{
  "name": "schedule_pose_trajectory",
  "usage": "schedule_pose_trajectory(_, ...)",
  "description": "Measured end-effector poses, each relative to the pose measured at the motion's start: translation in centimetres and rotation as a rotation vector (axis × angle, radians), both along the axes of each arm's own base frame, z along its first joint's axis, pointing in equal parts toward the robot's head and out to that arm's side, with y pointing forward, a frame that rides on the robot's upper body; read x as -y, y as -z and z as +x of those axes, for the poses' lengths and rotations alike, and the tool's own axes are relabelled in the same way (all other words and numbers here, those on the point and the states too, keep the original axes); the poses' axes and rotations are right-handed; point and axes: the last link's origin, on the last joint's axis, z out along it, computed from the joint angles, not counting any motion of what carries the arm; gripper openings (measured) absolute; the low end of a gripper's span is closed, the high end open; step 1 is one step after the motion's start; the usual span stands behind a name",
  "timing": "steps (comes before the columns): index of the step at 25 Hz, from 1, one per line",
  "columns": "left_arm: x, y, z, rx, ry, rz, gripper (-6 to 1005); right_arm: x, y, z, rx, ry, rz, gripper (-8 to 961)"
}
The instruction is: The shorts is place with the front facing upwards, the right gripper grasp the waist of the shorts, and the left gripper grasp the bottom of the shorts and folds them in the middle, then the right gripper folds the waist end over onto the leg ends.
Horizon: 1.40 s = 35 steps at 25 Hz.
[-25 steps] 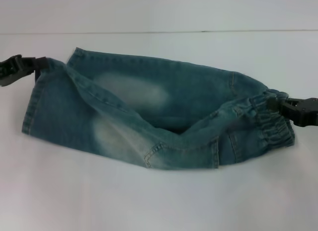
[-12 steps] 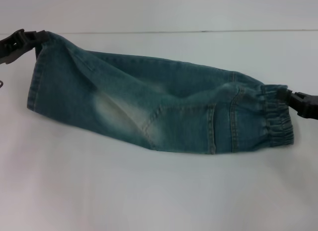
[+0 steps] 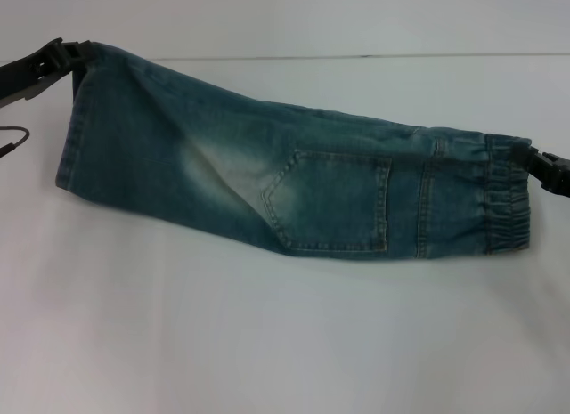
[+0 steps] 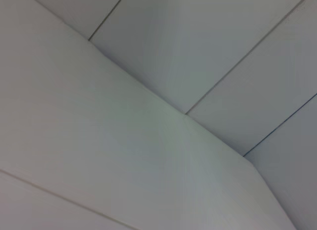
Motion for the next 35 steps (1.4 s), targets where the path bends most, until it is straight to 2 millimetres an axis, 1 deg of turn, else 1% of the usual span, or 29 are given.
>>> schedule_pose_trajectory(7, -0.5, 0.6, 0.7, -0.04, 0.029, 0.034, 28, -0.7, 0.1, 0.0, -0.003, 0.035, 0.031, 35)
schedule_pose_trajectory(12, -1.1, 0.3, 1.0, -0.061, 0.047, 0.077, 28, -1.2, -0.3, 0.0, -0.003, 0.046, 0.051, 36)
schedule_pose_trajectory(18, -2.0, 0.3, 1.7, -0.111, 0.054, 0.095, 29, -1.9, -0.2, 0.0, 0.018, 0.059, 0.055, 39)
schedule_pose_trajectory(25, -3.0, 1.2, 2.4, -0.195, 0.057, 0.081, 28, -2.6, 0.4, -0.5, 0.054, 0.055, 0.037, 44)
schedule_pose_trajectory(35, -3.1, 1.7, 1.1, -0.228, -0.02, 0.101, 54, -3.5, 1.1, -0.9, 0.086, 0.058, 0.013, 51)
